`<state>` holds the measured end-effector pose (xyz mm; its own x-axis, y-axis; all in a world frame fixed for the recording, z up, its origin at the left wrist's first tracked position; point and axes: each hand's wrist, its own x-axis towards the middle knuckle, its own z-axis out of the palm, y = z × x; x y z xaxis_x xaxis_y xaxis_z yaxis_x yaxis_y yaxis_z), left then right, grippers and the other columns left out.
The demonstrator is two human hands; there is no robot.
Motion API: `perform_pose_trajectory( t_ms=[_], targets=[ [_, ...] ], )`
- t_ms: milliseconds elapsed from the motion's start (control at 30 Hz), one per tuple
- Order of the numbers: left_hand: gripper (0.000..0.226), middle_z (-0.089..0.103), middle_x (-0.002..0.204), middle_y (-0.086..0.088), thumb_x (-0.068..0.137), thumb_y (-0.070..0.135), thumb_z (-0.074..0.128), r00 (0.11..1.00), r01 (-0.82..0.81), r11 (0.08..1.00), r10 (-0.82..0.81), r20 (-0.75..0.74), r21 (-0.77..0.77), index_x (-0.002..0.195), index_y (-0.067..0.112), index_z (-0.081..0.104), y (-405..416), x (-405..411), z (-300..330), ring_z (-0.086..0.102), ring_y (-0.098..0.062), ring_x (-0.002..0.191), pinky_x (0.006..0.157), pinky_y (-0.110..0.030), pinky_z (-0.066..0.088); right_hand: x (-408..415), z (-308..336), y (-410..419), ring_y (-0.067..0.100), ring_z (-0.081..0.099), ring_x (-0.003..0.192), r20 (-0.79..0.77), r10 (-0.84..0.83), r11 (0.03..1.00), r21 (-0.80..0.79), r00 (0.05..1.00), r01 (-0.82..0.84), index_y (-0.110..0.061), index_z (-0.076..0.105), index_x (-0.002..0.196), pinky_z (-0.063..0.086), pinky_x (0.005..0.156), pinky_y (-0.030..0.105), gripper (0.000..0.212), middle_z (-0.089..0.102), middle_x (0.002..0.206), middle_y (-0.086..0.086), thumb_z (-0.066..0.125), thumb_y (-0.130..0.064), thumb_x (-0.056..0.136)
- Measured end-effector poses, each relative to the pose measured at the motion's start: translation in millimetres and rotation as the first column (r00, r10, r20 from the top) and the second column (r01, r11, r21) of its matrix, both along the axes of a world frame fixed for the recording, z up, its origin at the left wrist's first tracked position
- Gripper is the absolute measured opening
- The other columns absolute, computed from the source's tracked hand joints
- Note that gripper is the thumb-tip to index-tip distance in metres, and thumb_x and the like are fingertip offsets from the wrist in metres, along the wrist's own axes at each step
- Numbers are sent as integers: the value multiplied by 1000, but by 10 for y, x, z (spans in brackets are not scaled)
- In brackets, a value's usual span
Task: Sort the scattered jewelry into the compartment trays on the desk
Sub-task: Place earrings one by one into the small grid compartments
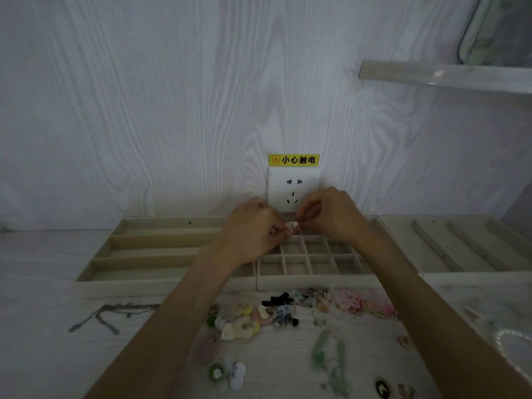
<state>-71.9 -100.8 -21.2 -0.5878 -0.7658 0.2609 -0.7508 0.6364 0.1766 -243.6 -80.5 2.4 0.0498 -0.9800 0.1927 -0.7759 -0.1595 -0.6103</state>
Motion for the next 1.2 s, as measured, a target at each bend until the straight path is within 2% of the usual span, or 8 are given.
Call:
perform_pose_trajectory(
  t_ms=[100, 200, 333, 467, 633, 833, 1033, 1200],
  targets=[
    [27, 68, 109, 4, 91, 43, 52, 1000, -18, 999, 17, -6, -44, 115, 39, 63, 20, -6, 18, 52, -19, 104, 80, -29, 38, 16, -15, 4, 1, 63, 63, -60, 7, 999, -45, 998, -10, -32, 61, 58, 51, 63, 19, 31, 65, 64, -12, 82, -10, 63],
    [34, 66, 111, -1, 90, 43, 52, 999, -34, 997, 32, -24, -71, 123, 35, 58, 40, -13, 25, 52, -21, 108, 80, -29, 37, 19, -18, -2, 4, 64, 66, -100, -5, 997, -73, 995, -2, -30, 61, 59, 50, 63, 20, 29, 64, 64, -11, 80, -7, 64],
    [35, 56, 110, 4, 92, 50, 45, 996, -21, 993, 31, 88, -112, 117, 35, 64, 36, 4, 30, 43, -16, 107, 75, -26, 29, 57, -39, 5, 4, 62, 68, -174, 37, 995, -86, 984, -53, -23, 63, 64, 42, 60, 12, 23, 62, 65, -11, 76, -5, 69],
    [35, 54, 103, 1, 91, 52, 47, 995, -47, 994, 55, 82, -94, 115, 35, 66, 28, 22, 36, 42, -17, 106, 73, -25, 25, 69, -69, -10, 7, 63, 71, -227, 20, 992, -115, 974, -47, -24, 62, 63, 42, 60, 14, 24, 61, 66, -11, 75, -6, 70],
    [43, 51, 109, 0, 91, 54, 44, 988, -52, 994, 65, 142, -98, 117, 26, 62, 43, -21, 4, 41, -18, 110, 75, -27, 25, 103, -92, 0, 14, 65, 77, -251, -49, 988, -157, 967, 9, -18, 71, 79, 52, 72, 29, 14, 70, 79, -3, 81, -20, 69],
    [35, 51, 116, -2, 96, 30, 36, 995, -70, 994, 76, 65, -87, 125, 21, 54, 65, -19, 30, 39, -20, 115, 81, -31, 31, 135, -136, -33, 20, 64, 78, -253, -163, 981, -141, 954, 131, -23, 76, 79, 46, 65, 26, 12, 71, 84, 2, 79, -32, 71],
    [43, 47, 115, -5, 98, 29, 30, 994, -59, 998, 61, 95, -22, 141, 34, 36, 66, -29, 0, 38, -20, 114, 82, -31, 32, 136, -111, -20, 19, 65, 81, -259, -154, 986, -99, 954, 132, -23, 77, 87, 51, 70, 29, 12, 72, 90, 0, 75, -25, 76],
    [44, 48, 121, -4, 97, 28, 32, 996, -68, 998, 67, 54, 10, 141, 31, 39, 28, -6, 9, 37, -21, 118, 91, -34, 35, 119, -77, 21, 18, 65, 83, -212, -145, 989, -55, 966, 136, -23, 77, 88, 48, 69, 25, 12, 73, 90, -1, 75, -20, 76]
  ],
)
